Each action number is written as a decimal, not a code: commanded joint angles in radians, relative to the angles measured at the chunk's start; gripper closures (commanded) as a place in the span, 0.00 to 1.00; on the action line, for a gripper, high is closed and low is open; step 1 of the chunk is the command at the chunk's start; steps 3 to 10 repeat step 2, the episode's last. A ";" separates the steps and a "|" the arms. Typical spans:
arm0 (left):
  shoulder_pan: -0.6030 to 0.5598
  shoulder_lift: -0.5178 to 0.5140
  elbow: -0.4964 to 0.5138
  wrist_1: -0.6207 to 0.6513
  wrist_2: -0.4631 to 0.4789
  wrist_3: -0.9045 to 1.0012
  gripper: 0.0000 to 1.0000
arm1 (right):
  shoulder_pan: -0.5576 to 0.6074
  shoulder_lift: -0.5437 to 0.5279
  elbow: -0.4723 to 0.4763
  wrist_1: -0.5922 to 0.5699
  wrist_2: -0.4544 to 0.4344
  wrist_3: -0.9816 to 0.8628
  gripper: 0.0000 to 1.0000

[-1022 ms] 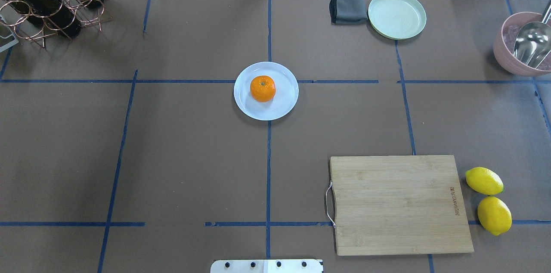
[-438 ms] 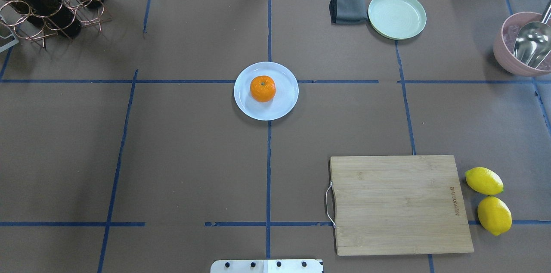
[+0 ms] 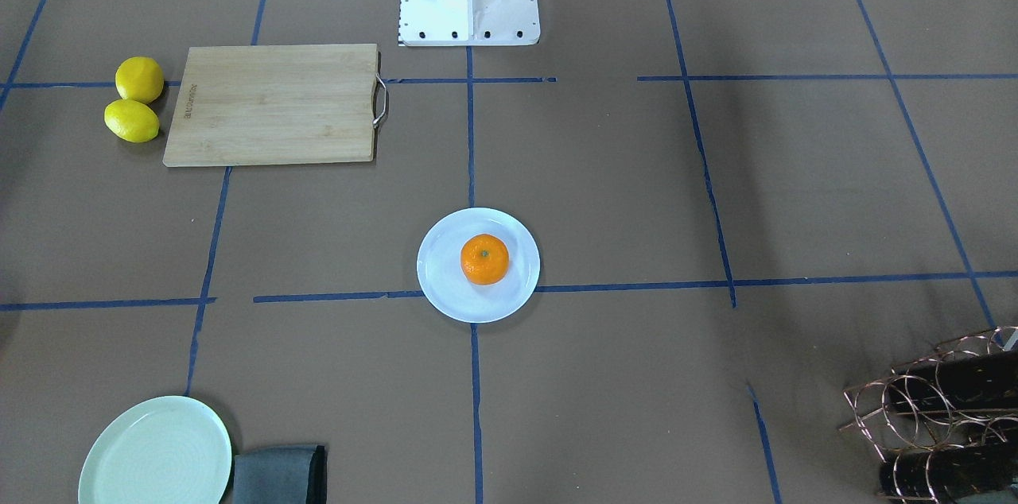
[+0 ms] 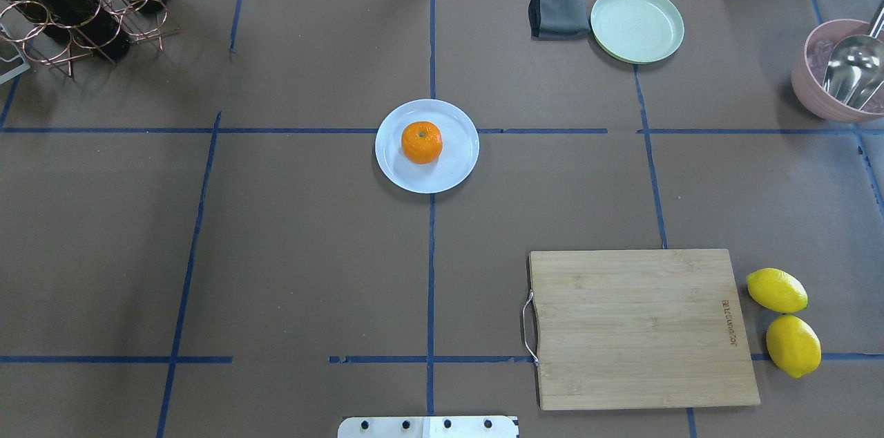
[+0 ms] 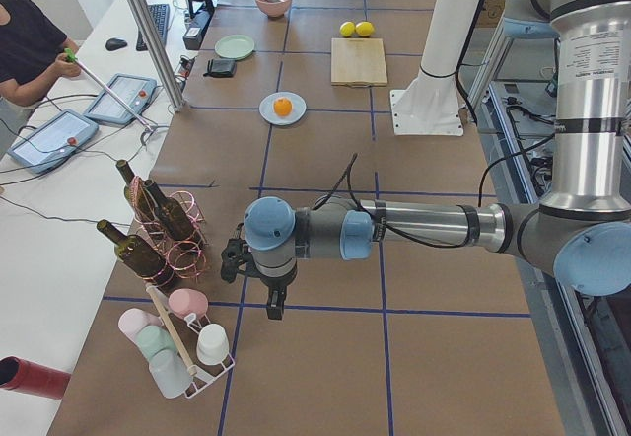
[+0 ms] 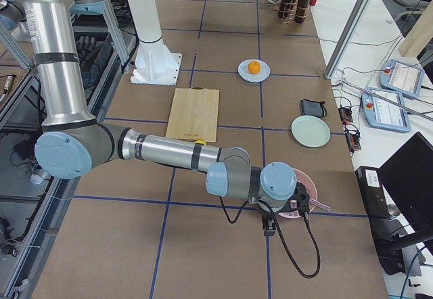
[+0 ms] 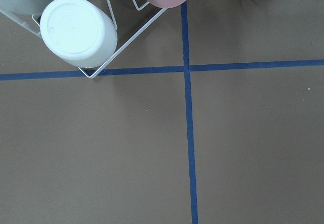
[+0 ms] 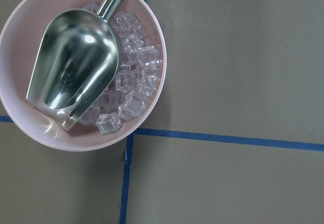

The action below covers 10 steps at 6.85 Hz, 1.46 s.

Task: Pick orange to plate

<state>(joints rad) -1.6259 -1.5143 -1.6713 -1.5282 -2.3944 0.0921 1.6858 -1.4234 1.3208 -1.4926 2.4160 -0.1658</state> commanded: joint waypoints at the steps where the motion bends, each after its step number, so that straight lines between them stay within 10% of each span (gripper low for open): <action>1: 0.000 -0.004 0.001 -0.001 0.000 0.000 0.00 | 0.000 0.000 0.002 0.000 0.002 0.000 0.00; 10: 0.000 -0.006 0.001 -0.001 0.000 0.000 0.00 | 0.002 0.000 0.005 0.000 0.003 0.002 0.00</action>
